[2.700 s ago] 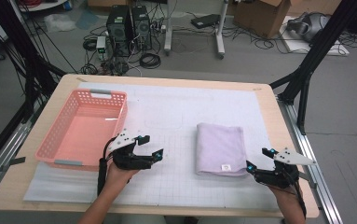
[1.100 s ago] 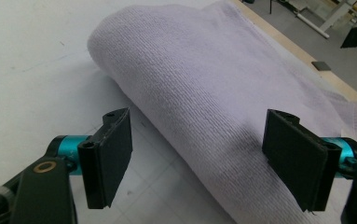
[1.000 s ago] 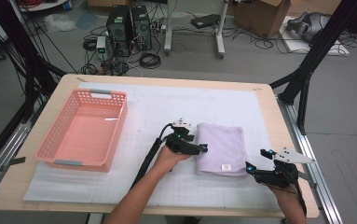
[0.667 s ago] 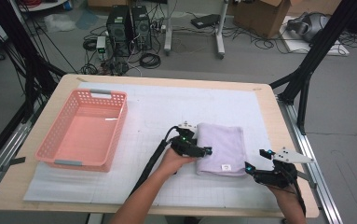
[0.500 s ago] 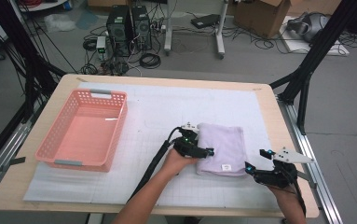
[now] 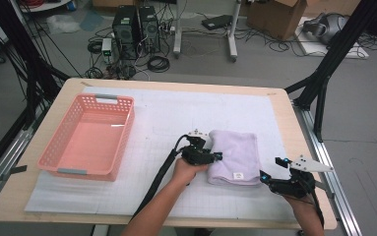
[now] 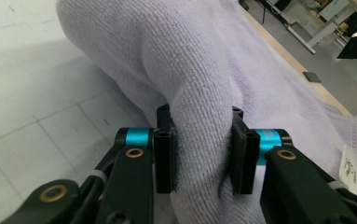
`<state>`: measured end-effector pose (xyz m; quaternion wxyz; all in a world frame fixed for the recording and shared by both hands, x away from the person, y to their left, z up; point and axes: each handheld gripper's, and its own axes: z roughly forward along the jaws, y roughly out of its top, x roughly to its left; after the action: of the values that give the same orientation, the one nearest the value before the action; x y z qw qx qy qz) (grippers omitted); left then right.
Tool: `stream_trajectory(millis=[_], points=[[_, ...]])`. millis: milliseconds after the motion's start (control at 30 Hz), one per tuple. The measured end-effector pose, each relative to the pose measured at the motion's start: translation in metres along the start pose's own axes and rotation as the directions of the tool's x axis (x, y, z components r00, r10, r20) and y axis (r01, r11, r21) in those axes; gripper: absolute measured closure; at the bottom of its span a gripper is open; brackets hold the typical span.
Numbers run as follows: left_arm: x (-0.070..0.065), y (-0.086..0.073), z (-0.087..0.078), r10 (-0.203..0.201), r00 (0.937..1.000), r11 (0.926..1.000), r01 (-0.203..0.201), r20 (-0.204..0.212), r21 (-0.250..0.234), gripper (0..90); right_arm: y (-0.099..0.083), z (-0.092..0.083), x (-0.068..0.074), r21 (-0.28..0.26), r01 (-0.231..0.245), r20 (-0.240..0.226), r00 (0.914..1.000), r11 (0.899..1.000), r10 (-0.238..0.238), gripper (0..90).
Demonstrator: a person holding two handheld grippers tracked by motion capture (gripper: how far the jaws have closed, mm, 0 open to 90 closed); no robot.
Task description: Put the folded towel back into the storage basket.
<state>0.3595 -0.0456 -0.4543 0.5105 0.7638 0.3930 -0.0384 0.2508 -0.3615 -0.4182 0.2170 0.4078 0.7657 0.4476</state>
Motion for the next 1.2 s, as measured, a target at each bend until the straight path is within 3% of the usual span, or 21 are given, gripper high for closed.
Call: stream_trajectory(millis=[167, 667, 1000, 1200], points=[[0.0, 0.0, -0.003, 0.004, 0.9999, 0.9999, -0.004, 0.015, -0.015, 70.4, 0.0, 0.0, 0.0, -0.001, 0.0, -0.001, 1.0, 1.0, 0.0, 19.3], [-0.005, 0.004, -0.025, 0.122, 0.9919, 0.989, -0.119, 0.036, -0.089, 70.5, 0.0, 0.0, 0.0, -0.004, -0.003, 0.001, 1.0, 1.0, 0.003, 19.3], [-0.008, 0.004, -0.055, 0.221, 0.9734, 0.962, -0.208, 0.06, -0.177, 71.3, 0.0, 0.001, 0.0, -0.003, -0.004, -0.003, 1.0, 1.0, 0.004, 19.3], [-0.005, 0.006, -0.077, 0.274, 0.9611, 0.9419, -0.26, 0.037, -0.212, 71.4, 0.001, 0.002, 0.001, -0.003, 0.006, -0.004, 1.0, 1.0, -0.006, 19.3]])
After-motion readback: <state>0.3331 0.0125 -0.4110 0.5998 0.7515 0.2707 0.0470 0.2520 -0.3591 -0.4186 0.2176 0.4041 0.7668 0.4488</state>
